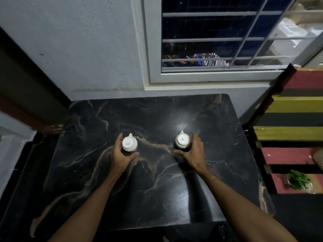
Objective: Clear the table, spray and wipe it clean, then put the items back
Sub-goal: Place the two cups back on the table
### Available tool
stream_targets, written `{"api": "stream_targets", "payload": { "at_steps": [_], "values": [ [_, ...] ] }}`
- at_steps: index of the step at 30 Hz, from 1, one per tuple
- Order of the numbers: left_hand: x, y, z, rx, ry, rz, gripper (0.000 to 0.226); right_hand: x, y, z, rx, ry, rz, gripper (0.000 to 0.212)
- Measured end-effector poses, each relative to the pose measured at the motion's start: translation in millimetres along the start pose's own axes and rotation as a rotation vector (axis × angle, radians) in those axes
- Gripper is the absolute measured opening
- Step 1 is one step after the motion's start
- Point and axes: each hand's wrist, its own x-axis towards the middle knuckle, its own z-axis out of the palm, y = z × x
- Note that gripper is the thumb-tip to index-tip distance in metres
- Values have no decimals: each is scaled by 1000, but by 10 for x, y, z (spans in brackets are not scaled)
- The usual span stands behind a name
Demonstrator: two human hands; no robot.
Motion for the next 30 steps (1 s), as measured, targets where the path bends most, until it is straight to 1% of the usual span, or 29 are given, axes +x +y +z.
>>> {"api": "stream_targets", "payload": {
  "at_steps": [3,5,8,12,14,16,20,21,23,26,28,30],
  "values": [
    [-195,346,172,153,126,186,95,-170,-6,-240,2,41,-61,102],
    [-341,629,414,235,166,337,84,-268,57,-429,4,103,-91,89],
    [-615,1060,1030,262,72,466,73,-398,254,-830,-9,233,-143,70],
    [-937,1490,2128,241,-81,542,67,-525,716,-1506,-6,363,-99,59],
    [-1083,1673,2719,247,-163,548,67,-553,1038,-1878,6,439,-64,56],
    [-1265,1850,3394,251,-273,551,67,-560,1463,-2302,4,476,1,55],
    [-1544,2050,4573,289,-458,541,67,-549,2290,-2994,-2,461,103,52],
    [-1588,2047,4913,304,-514,529,67,-527,2553,-3187,-2,471,130,49],
    [-1634,2005,5322,347,-608,486,67,-507,2938,-3431,1,505,168,42],
    [-1695,1835,6109,382,-726,392,70,-461,3773,-3768,94,603,334,38],
    [-1722,1657,6504,366,-751,321,71,-462,4290,-3879,156,673,467,36],
    [-1760,1440,6816,368,-786,253,77,-467,4759,-3928,170,665,589,34]
  ]
}}
